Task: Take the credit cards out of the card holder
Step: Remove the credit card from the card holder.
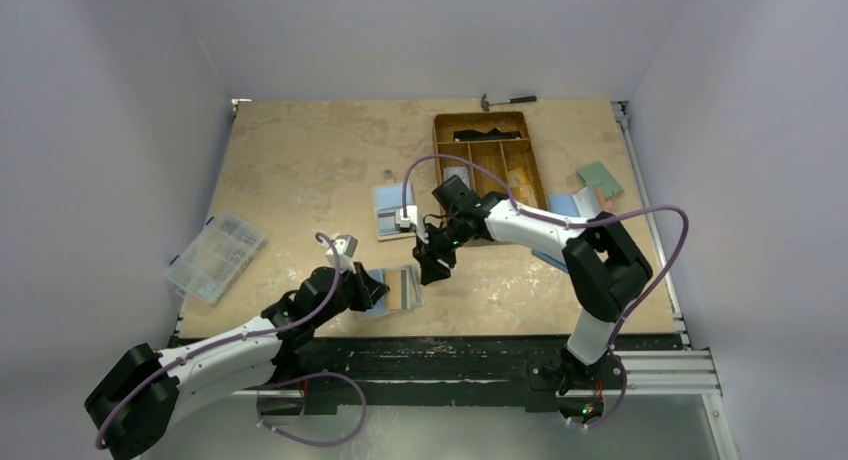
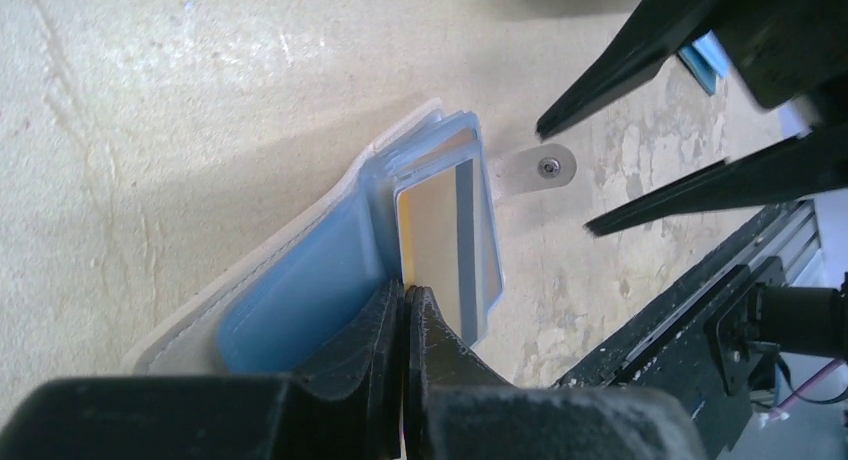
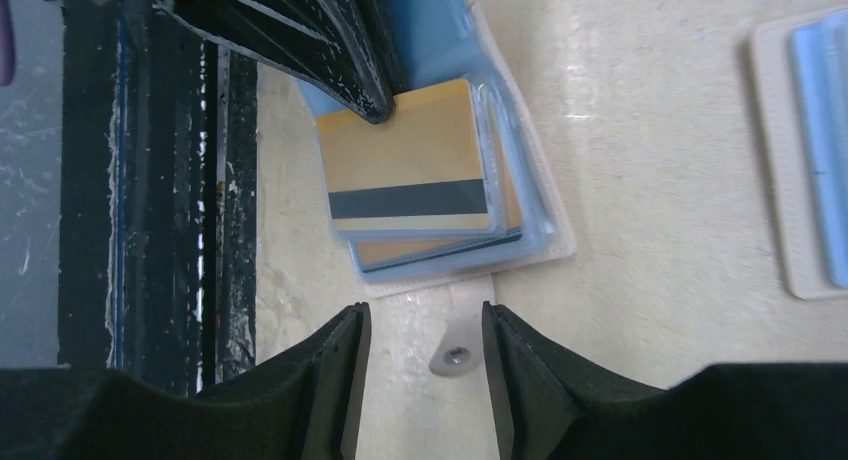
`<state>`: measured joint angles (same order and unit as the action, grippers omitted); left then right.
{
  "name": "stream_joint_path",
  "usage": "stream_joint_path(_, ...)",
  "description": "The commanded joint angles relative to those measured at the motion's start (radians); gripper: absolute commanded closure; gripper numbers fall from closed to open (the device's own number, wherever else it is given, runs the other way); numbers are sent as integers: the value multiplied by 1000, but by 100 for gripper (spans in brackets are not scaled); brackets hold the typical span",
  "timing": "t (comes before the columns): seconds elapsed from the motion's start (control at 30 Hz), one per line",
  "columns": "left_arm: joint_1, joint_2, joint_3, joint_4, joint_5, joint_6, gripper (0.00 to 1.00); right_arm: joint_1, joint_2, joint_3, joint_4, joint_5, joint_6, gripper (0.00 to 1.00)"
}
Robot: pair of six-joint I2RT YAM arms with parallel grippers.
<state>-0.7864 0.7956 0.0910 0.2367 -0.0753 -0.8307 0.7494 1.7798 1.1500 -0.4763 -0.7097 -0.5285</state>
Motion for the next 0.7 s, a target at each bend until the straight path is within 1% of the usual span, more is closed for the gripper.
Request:
stream_joint_path(0.0, -2, 41, 82, -7, 59, 153, 100, -51, -107, 29, -48, -91, -96, 45)
stream_joint_path(0.07, -1, 68, 118, -7, 70, 191, 100, -74, -121, 25, -65, -112, -127, 41)
stream_joint_path(0.13, -1, 96, 146, 9, 129, 243, 100, -88, -130, 24, -85, -132, -157, 36)
stream_joint_path(0.27, -2, 145, 202, 27, 202, 320, 100, -96, -128, 24, -107, -146, -187, 30)
stream_joint_path(0.43, -2, 176, 250, 32, 255, 378, 100, -100, -111, 24, -107, -131, -179, 27)
stream_joint_path(0.67, -3, 177, 254, 58, 300, 408, 100, -105, -61, 37, -133, -136, -183, 25)
